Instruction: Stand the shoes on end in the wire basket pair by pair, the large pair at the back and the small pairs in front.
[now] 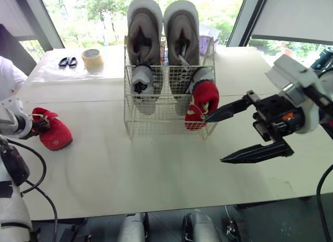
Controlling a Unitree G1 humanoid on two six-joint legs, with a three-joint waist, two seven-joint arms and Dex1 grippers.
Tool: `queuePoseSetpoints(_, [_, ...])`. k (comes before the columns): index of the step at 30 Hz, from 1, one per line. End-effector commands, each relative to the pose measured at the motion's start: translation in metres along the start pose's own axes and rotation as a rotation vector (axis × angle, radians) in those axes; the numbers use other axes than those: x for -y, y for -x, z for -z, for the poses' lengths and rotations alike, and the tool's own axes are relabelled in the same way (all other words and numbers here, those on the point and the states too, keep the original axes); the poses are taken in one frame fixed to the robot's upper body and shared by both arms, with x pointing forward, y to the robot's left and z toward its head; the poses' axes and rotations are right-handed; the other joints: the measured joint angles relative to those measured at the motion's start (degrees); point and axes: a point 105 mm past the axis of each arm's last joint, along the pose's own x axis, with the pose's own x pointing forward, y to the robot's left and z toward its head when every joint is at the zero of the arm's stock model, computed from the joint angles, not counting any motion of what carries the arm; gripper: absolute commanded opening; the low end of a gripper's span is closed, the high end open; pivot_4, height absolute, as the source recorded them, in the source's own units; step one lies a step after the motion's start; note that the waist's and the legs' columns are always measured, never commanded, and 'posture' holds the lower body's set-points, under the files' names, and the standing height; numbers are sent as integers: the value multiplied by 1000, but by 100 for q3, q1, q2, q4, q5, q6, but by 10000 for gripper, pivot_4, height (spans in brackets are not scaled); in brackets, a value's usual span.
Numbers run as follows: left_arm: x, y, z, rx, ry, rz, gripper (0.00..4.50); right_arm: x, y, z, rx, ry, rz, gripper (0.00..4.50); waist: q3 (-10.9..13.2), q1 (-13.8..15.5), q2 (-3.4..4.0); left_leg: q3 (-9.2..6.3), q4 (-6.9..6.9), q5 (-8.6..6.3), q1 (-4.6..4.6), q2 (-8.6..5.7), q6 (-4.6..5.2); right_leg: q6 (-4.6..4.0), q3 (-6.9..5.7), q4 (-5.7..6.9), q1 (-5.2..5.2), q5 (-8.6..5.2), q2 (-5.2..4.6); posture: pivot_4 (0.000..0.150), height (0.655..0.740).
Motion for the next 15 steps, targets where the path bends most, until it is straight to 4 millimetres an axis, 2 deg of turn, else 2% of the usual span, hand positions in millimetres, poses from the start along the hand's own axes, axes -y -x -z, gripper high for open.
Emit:
queuePoseSetpoints(1, [5,22,-28,122,-22,9,857,-1,5,-5,-3,42,30,45000,2,-6,-3,0,3,0,-2,0,1,0,0,0,-1,0,0,1500,6797])
queuePoseSetpoints(4, [15,46,-48,219,-28,53,857,3,6,-3,-3,42,36,45000,7,-12,-24,0,7,-2,-13,0,4,0,0,-1,-8,0,0,1500,6797])
queuePoseSetpoints(9, [44,110,-78,468,-82,200,857,13,9,-1,7,43,51,45000,12,-36,-42,1,8,-2,-18,1,4,1,2,-7,-11,0,-1,1500,6797])
queuePoseSetpoints(11, [77,156,-88,753,-221,368,857,19,13,-6,39,40,72,45000,13,-51,-42,2,8,-2,-18,1,3,1,2,-8,-12,0,-1,1500,6797])
queuePoseSetpoints(12, [92,178,-82,871,-300,447,857,22,15,-8,55,39,82,45000,13,-49,-42,2,7,-2,-18,1,3,1,3,-7,-12,0,-3,1500,6797])
queuePoseSetpoints(14, [117,211,-53,1019,-437,662,857,28,21,-11,74,42,110,45000,12,-46,-40,3,11,-1,-16,1,2,1,4,-6,-10,0,-5,1500,6797])
queuePoseSetpoints(15, [124,220,-41,1050,-468,743,857,30,24,-11,77,43,120,45000,12,-36,-40,4,10,-1,-15,0,2,1,4,-8,-9,1,-7,1500,6797])
